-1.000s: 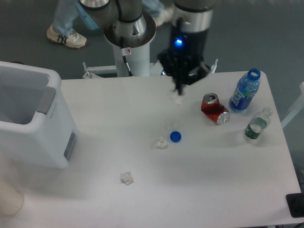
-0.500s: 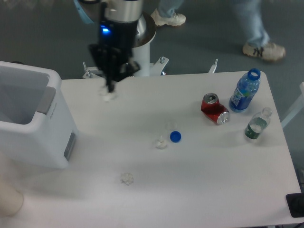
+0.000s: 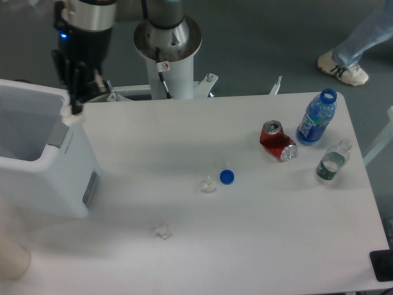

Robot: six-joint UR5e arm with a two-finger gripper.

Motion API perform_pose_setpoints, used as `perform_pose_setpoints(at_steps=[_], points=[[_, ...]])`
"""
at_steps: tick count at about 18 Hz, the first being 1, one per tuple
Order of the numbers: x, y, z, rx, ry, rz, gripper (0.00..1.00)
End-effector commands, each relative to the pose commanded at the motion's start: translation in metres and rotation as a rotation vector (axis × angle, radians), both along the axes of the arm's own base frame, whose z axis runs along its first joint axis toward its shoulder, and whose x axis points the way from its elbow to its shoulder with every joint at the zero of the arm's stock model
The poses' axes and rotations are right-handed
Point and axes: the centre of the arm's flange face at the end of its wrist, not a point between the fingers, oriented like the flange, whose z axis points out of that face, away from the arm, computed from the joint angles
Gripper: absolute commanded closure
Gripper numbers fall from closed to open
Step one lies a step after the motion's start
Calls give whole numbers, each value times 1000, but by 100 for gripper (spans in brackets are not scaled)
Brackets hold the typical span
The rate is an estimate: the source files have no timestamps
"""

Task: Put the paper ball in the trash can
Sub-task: 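Carry the held paper ball across the table over the white trash bin, then open the gripper to drop the paper ball into the bin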

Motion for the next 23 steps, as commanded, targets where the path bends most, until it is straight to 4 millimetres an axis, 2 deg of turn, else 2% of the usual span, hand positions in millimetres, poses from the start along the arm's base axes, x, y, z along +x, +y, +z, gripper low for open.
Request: perform_pose_setpoints(at_steps=[2,3,4,5,6,8,10,13,18,19,20,21,23], points=[[13,3,-1,0,-4,-24,95],[19,5,-4,-5,-8,-38,87],[25,7,-8,-11,-10,-47,84],[29,8,-9,-11,-11,-58,75],[33,9,-11,-11,-14,-68,61],[42,13,-13,8,-11,-84,47],[42,17,-15,17,-9,-86,31],[47,19,-17,16,-9,-95,21],[46,18,-18,14,-9,-90,13],[45,18,-17,16,-5,-91,0],[44,18,-17,17,-1,-92,0],[39,18,-16,27,6,-82,0],[6,12,-16,34,18,-22,0]])
